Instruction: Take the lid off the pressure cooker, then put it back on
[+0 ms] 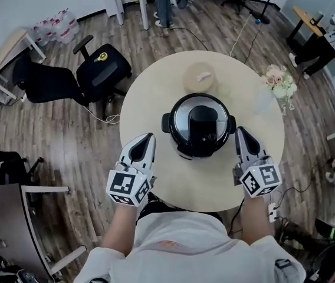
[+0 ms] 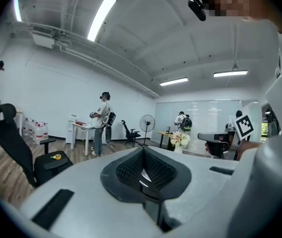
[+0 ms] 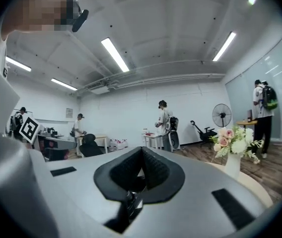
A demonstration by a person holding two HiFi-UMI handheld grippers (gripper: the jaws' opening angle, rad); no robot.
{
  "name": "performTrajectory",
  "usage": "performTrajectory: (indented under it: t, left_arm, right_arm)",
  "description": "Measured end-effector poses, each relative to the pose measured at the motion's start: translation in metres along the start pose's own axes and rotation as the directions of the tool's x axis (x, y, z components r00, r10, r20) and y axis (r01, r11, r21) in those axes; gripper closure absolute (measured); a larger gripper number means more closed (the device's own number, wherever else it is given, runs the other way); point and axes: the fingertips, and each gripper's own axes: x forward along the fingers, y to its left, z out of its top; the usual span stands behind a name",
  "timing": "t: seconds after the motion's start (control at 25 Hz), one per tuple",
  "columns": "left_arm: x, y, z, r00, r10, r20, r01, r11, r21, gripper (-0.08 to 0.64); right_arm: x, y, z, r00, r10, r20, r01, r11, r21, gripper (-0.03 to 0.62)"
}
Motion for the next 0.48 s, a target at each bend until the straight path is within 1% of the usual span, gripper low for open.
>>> performTrajectory:
  t: [0.08, 0.2, 0.32, 0.48]
  left_arm:
    - [0.012, 0.016, 0.006, 0.998, -0.068, -0.007, 0.068, 0.998, 0.016, 0.554]
    - [0.021, 0.039, 0.014, 0.988, -0.155, -0.011, 0.155, 0.988, 0.022, 0.554]
    - [0.029, 0.057, 0.013, 0.976, -0.214, -0.024, 0.215, 0.977, 0.012, 0.554]
    - [0.034, 0.063, 0.018, 0.967, -0.252, -0.026, 0.252, 0.968, 0.002, 0.554]
  right_arm:
    - [0.005, 0.006, 0.003, 0.997, -0.072, 0.002, 0.072, 0.997, 0.004, 0.591]
    - [0.02, 0.025, 0.01, 0.99, -0.138, 0.004, 0.138, 0.99, -0.006, 0.591]
    - [0.033, 0.044, 0.012, 0.985, -0.172, 0.011, 0.172, 0.985, -0.017, 0.591]
    - [0.038, 0.055, 0.016, 0.982, -0.188, 0.01, 0.188, 0.982, -0.027, 0.591]
